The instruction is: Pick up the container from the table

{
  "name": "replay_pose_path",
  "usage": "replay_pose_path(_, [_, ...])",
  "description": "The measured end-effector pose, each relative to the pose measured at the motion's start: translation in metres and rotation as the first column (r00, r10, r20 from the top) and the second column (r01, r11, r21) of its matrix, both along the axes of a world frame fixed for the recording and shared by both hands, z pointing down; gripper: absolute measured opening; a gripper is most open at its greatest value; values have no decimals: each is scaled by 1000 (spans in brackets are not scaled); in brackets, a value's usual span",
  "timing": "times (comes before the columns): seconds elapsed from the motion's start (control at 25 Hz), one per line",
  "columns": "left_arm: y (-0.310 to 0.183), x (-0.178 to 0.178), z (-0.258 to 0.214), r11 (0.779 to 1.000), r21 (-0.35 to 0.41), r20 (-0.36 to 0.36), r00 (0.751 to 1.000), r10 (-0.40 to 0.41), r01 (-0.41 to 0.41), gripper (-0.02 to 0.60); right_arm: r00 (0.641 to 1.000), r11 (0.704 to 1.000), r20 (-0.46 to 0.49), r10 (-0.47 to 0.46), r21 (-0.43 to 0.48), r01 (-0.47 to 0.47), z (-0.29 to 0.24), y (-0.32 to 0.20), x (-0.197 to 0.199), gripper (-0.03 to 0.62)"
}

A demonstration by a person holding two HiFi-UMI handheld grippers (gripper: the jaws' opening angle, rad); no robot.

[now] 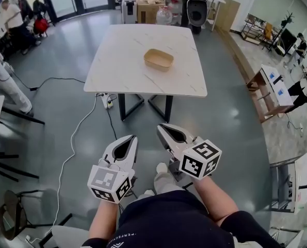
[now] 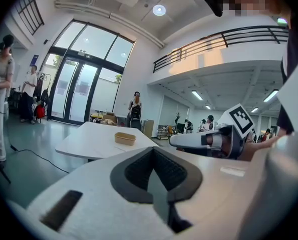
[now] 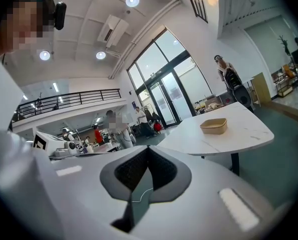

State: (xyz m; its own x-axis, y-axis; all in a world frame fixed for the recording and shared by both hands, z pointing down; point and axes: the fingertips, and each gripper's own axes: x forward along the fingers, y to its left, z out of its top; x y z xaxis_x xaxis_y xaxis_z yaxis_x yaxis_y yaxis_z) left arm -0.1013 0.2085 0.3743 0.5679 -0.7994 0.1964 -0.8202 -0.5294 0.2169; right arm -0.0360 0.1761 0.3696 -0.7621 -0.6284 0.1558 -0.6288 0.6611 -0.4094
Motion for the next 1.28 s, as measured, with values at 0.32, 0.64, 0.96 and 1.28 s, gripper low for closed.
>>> replay_pose_path(0.32, [-66, 17, -5, 999, 5, 12, 999, -33, 33, -5, 1000, 1000, -5, -16, -11, 16, -1, -70, 20, -5])
replay_pose_path(0.64, [-134, 36, -2, 997, 11, 21, 997, -77, 76, -5, 998, 998, -7, -57, -17, 57, 9, -134, 39, -5])
replay_pose_path(0.96, [-173, 57, 5, 996, -11, 9, 996, -91, 91, -6, 999, 998, -17, -52, -37, 51, 21, -179, 68, -5])
replay_pose_path(1.28, [-187, 59, 10, 995, -27, 2, 995, -96, 96, -5, 998, 996, -14, -60, -67, 59, 31, -193, 68, -5])
